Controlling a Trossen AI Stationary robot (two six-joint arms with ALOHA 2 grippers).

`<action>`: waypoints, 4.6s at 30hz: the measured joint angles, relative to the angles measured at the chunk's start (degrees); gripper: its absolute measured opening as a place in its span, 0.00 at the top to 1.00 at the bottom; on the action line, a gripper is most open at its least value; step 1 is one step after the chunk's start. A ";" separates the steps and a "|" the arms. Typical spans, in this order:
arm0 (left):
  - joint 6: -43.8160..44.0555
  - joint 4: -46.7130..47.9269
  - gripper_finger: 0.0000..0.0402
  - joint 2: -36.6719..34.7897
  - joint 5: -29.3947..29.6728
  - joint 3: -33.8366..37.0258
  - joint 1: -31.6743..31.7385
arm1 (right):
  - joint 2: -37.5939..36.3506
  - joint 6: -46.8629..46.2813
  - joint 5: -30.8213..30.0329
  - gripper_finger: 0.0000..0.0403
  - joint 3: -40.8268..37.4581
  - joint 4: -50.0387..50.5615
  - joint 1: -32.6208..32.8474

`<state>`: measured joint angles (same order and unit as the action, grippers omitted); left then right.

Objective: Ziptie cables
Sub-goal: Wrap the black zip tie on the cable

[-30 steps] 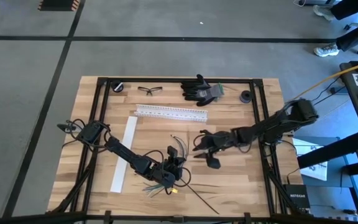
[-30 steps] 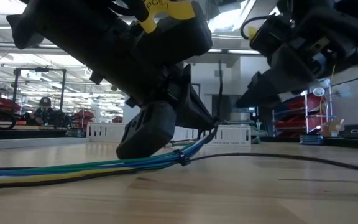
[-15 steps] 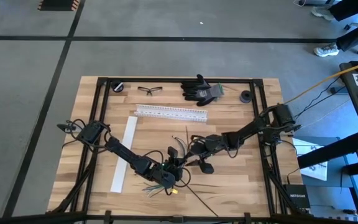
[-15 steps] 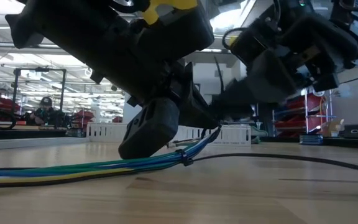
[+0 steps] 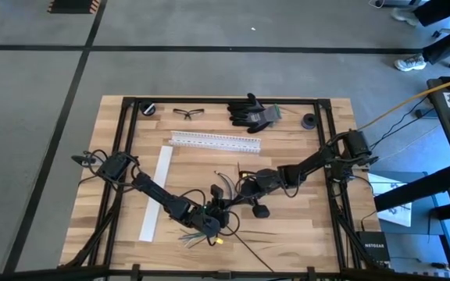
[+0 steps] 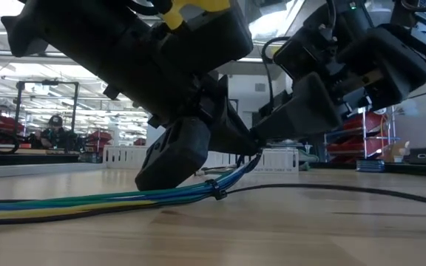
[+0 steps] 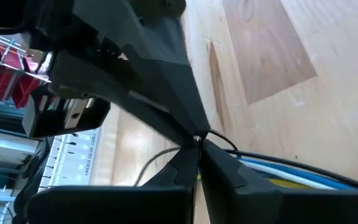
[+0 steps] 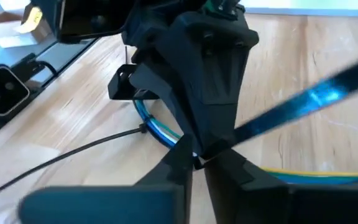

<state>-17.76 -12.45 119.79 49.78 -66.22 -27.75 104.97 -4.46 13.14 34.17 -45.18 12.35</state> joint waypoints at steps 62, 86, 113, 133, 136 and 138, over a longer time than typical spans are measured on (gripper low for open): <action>14.56 2.47 0.68 -3.46 -4.53 0.30 0.93 | -46.31 -8.37 -20.21 0.48 -8.37 57.38 3.85; 28.73 10.45 0.62 3.00 -25.81 -10.71 11.21 | -50.62 -7.07 -24.08 0.48 1.51 75.37 3.81; 23.55 10.23 1.00 -4.71 -17.82 -10.79 6.82 | -62.11 -13.28 -36.18 0.48 4.32 83.04 15.45; 23.54 10.04 1.00 -5.51 -11.92 -10.80 3.28 | -51.72 0.42 -38.37 0.48 -29.57 13.28 18.02; 23.34 10.08 1.00 -5.51 -10.63 -10.80 3.06 | -47.46 0.66 -38.41 0.48 -29.57 11.97 18.02; 23.54 10.32 1.00 -5.51 -10.48 -10.80 2.74 | -45.49 0.20 -38.59 0.48 -29.59 12.44 18.02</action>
<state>5.78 -2.13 114.28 39.29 -77.01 -25.01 59.48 -4.26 -25.45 4.58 -32.74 30.37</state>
